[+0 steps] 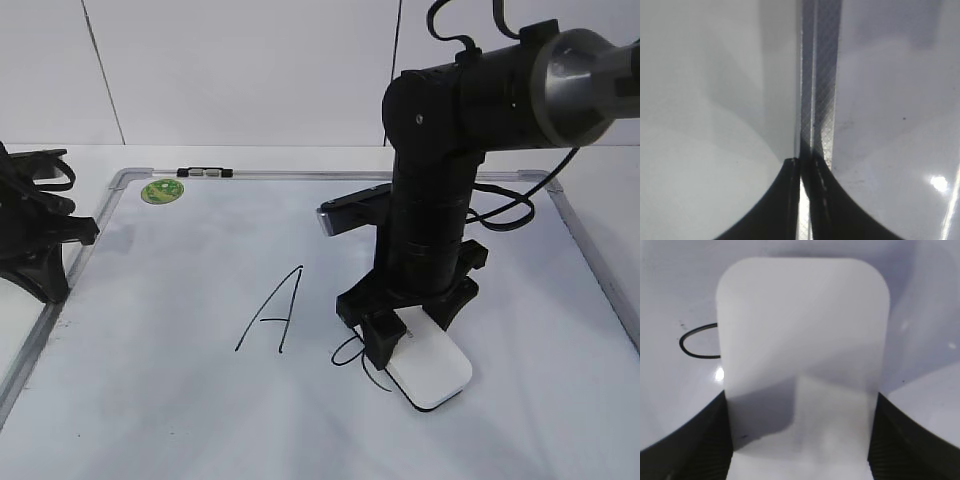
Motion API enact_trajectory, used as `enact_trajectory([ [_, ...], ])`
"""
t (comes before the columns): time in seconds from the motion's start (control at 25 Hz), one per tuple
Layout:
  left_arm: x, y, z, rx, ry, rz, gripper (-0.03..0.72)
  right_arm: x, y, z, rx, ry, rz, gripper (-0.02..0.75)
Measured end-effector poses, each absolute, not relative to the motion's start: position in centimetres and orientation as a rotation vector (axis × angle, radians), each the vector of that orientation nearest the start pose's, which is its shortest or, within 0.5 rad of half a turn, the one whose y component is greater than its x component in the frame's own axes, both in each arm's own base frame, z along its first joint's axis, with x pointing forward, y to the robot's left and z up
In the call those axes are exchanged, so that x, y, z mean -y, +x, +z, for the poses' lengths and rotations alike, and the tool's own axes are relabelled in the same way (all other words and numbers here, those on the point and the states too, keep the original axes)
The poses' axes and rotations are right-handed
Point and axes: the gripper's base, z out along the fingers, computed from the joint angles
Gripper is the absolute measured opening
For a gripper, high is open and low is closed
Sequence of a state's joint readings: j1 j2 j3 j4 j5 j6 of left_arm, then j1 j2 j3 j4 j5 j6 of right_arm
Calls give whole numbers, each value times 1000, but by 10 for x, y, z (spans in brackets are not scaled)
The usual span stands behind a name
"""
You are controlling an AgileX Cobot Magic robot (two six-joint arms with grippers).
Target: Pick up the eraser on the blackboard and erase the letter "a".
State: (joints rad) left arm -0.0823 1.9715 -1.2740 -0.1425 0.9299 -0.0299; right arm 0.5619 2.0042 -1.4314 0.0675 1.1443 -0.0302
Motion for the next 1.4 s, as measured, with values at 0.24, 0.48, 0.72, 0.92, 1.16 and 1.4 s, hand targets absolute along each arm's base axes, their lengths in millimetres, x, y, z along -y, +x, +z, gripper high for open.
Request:
enact_trajectory([
  [0.24, 40, 365, 152, -3110, -49, -182, 15, -208, 319, 175, -3088, -888, 77, 552],
  [0.48, 40, 365, 152, -3110, -49, -182, 15, -213, 316, 174, -3084, -910, 79, 552],
  [0.72, 40, 365, 152, -3110, -49, -182, 15, -234, 302, 174, -3044, -1019, 65, 552],
  [0.92, 40, 365, 152, -3110, -49, -182, 15, -243, 294, 173, -3029, -1072, 57, 552],
  [1.16, 40, 365, 152, -3110, -49, -182, 15, -246, 292, 173, -3034, -1080, 63, 552],
  [1.4, 40, 365, 152, -3110, -49, -182, 15, -245, 292, 173, -3043, -1050, 31, 552],
])
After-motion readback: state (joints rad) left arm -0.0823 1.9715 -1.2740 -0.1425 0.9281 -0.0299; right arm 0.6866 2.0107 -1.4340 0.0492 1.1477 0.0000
